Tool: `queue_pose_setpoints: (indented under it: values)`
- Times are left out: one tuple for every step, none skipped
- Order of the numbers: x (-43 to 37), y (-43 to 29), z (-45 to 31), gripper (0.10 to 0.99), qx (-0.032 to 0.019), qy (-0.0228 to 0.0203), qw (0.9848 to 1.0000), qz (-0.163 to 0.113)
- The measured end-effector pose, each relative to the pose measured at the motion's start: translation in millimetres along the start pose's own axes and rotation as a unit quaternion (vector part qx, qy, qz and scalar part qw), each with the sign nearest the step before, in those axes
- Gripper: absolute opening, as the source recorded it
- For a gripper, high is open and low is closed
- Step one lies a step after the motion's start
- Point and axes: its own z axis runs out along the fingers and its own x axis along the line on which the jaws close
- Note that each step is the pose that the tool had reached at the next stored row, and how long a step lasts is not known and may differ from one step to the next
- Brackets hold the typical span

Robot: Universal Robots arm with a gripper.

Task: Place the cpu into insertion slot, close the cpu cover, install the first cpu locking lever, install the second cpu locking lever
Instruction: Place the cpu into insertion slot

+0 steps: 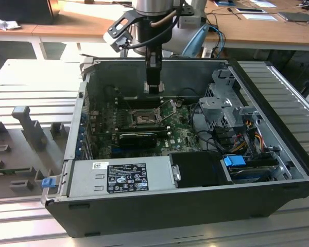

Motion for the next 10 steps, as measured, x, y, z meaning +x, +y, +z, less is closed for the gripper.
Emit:
queue_pose_setpoints:
  values:
    - [0.0,0.0,0.3,0.529,-0.0002,-0.0006,1.0000,0.008]
    - [0.0,0.0,0.4,0.529,-0.0003,-0.0009,0.9999,0.011]
    - [0.0,0.0,0.6,0.529,-0.0004,-0.0012,0.9999,0.015]
    - [0.0,0.0,0.8,0.529,-0.0005,-0.0016,0.9998,0.019]
    - [0.0,-0.1,0.9,0.529,-0.0005,-0.0018,0.9998,0.022]
    - [0.0,-0.1,1.1,0.529,-0.0006,-0.0022,0.9997,0.026]
    - [0.0,-0.1,1.7,0.529,-0.0008,-0.0028,0.9994,0.034]
    - [0.0,-0.2,2.1,0.529,-0.0010,-0.0033,0.9992,0.039]
    - [-0.1,-0.2,2.6,0.529,-0.0011,-0.0039,0.9989,0.046]
    - [-0.1,-0.2,2.9,0.529,-0.0013,-0.0044,0.9986,0.053]
